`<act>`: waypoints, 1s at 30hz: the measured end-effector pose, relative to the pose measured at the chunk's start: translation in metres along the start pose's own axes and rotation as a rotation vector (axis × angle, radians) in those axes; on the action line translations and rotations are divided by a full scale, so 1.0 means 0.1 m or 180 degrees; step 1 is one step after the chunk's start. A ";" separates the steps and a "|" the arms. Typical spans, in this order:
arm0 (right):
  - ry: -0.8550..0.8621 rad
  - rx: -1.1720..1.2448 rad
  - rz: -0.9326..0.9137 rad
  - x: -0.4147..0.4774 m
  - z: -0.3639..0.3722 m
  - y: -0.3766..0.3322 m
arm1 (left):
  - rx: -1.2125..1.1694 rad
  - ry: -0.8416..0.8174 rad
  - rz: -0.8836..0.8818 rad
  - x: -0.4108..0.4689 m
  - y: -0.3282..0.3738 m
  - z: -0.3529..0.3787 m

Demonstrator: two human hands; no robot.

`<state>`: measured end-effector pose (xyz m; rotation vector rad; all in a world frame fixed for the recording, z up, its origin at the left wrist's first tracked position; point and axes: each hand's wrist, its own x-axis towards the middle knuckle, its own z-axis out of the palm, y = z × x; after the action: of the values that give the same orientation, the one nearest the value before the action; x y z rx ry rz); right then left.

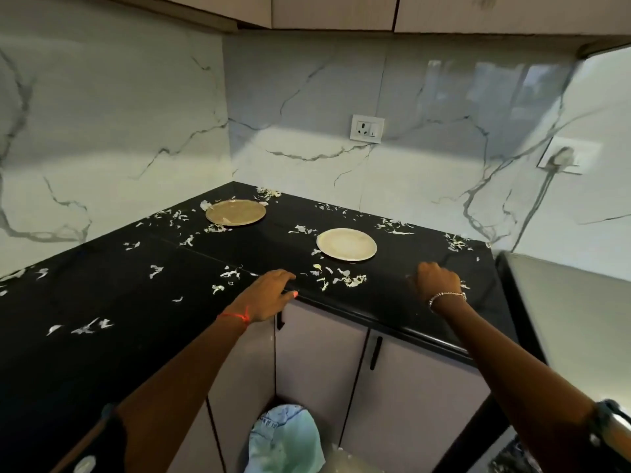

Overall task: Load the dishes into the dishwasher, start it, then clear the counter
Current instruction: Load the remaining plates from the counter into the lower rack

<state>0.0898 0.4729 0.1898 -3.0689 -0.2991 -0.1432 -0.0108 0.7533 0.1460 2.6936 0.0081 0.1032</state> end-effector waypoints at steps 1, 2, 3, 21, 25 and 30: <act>-0.0104 0.0349 0.0195 0.21 0.09 -0.02 | -0.0062 -0.0019 -0.0070 0.18 -0.07 0.06; -0.0257 0.0895 0.0435 0.40 0.19 -0.04 | -0.0144 -0.0022 -0.0146 0.33 -0.13 0.12; -0.0496 0.1612 0.0759 0.64 0.30 -0.07 | -0.0244 -0.0038 -0.0229 0.53 -0.23 0.21; -0.1256 0.2671 0.2089 3.27 1.47 -0.57 | 0.0409 0.0288 -0.0718 2.42 -1.46 1.13; -0.1341 0.2899 0.2220 3.43 1.54 -0.55 | 0.0363 0.0374 -0.0714 2.42 -1.46 1.12; -0.1197 0.3859 0.1862 3.62 1.42 -0.51 | 0.0285 0.0388 -0.0728 2.41 -1.43 1.11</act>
<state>0.4463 0.6006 0.0860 -1.8292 0.3819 0.4643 0.2392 0.8402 0.0018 2.7490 0.3649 0.2004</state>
